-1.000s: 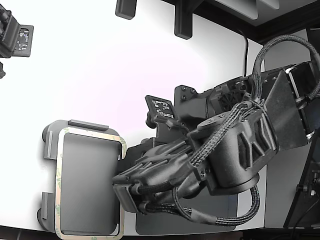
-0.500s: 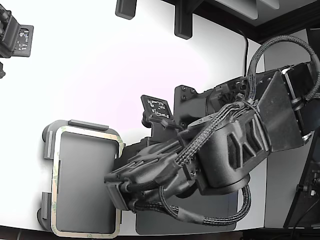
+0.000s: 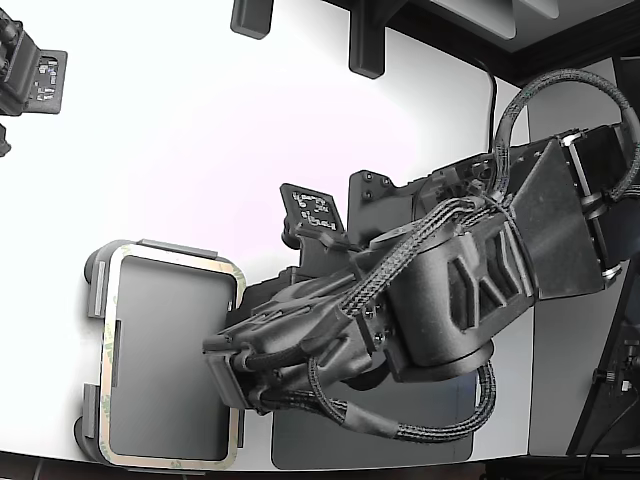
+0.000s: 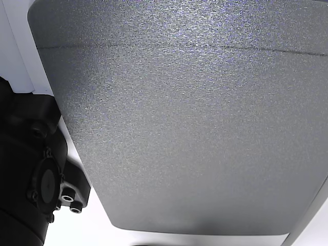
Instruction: Grab top frame and put it into gray box.
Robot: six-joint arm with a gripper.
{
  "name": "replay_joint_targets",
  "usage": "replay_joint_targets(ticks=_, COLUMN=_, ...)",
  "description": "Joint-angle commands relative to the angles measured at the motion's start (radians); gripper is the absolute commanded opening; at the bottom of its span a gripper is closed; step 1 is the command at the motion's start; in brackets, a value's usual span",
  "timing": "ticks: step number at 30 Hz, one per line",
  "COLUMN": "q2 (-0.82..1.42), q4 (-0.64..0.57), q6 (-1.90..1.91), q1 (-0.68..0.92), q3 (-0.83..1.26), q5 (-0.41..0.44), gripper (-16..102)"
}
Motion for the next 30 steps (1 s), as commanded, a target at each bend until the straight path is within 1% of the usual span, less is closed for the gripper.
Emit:
replay_joint_targets(ticks=1, q2=0.015, q4=0.011, q6=0.0, q1=-0.014, q3=-0.015, q5=-0.002, gripper=-13)
replay_joint_targets(ticks=30, q2=-0.017, q4=0.011, q6=-0.015, q1=-0.018, q3=-0.008, q5=0.008, gripper=-13)
